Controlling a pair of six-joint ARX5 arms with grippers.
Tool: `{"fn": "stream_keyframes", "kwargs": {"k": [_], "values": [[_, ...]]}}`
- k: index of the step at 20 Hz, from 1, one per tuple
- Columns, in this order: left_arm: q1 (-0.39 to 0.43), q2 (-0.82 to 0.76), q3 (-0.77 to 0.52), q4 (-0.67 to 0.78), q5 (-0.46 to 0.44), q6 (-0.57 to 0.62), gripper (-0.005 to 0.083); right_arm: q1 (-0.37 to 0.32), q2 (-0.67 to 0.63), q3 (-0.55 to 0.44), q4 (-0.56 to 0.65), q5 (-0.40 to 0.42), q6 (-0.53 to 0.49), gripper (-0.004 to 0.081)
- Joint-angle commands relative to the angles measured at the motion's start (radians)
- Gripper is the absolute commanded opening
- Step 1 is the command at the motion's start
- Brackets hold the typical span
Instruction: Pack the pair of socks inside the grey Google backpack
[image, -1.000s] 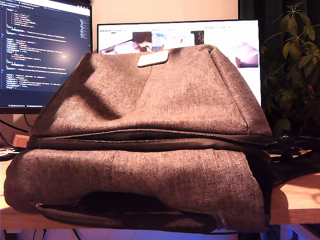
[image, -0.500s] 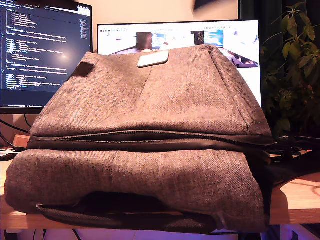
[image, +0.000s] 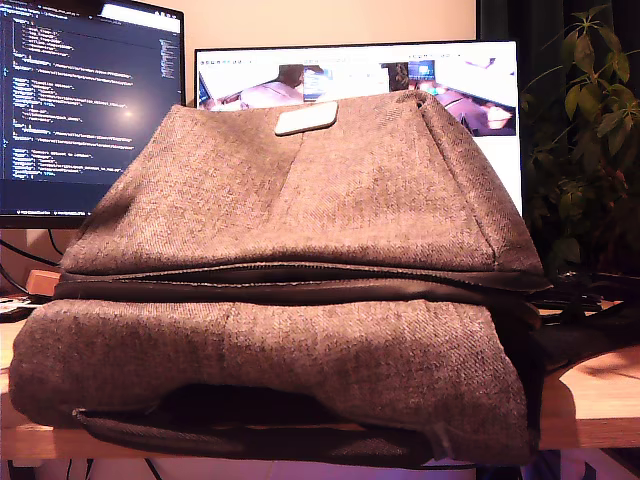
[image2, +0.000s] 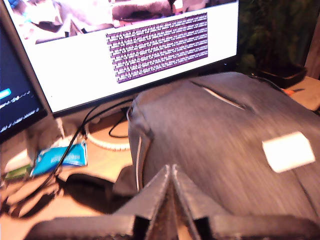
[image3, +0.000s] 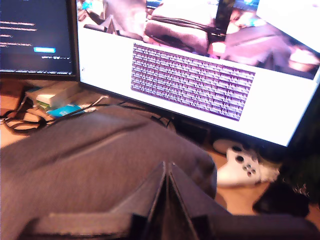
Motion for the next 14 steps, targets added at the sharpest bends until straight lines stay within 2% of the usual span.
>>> {"fn": "stream_keyframes", "kwargs": {"k": [1,8,14], "values": [[0.011,-0.05,-0.062,-0.024,-0.002,0.004,-0.0021,-0.001,-0.072,-0.055,-0.027,-0.01,0.007,-0.0012],[0.021,-0.275,-0.091,-0.161,-0.014,0.004,-0.0021,-0.001,-0.367,-0.085,-0.247,-0.006,0.011,-0.0012],[0.021,-0.294,-0.091,-0.239,-0.016,0.004,-0.0021,-0.001,-0.42,-0.085,-0.391,-0.006,0.011,-0.0012]]}}
